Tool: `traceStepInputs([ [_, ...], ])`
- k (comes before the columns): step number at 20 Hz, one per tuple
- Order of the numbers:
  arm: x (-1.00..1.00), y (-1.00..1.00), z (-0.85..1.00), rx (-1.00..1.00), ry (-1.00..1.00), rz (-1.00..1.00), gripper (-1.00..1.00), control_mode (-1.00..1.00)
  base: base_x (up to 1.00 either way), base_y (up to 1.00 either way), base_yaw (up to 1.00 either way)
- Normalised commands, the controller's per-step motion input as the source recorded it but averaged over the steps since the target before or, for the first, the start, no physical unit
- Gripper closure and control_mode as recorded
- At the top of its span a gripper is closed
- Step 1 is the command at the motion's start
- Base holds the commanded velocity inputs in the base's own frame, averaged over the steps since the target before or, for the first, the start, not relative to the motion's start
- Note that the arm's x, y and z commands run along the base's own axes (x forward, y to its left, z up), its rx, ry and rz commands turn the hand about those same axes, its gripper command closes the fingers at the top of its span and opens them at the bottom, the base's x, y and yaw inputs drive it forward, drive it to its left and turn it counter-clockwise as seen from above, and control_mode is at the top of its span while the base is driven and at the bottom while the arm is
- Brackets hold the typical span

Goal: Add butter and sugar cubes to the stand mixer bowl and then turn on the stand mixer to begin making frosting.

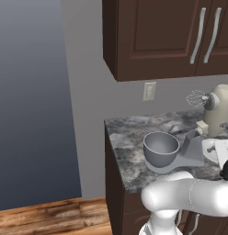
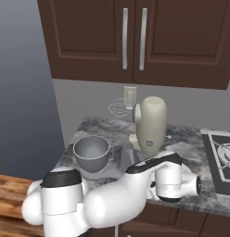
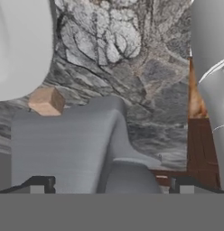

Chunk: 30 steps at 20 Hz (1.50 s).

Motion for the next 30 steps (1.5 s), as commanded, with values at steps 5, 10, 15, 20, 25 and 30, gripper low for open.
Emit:
traceStepInputs([
  [5,0.17,-0.15,-0.03,0.0,0.01,0.0,-1.0,-1.0,0.0,0.0,0.0],
  [10,0.19,-0.09,-0.1,0.0,0.04,0.0,-1.0,-1.0,0.0,0.0,0.0],
  [15,0.12,0.0,-0.21,0.0,0.04,0.0,-1.0,-1.0,0.0,0.0,0.0],
  [20,0.02,0.0,-0.23,0.0,0.03,0.0,-1.0,-1.0,0.0,0.0,0.0],
  [25,0.06,0.0,-0.2,0.0,0.03,0.0,-1.0,-1.0,0.0,0.0,0.0],
  [30,0.14,0.0,-0.16,0.0,0.04,0.01,-1.0,-1.0,0.0,0.0,0.0],
])
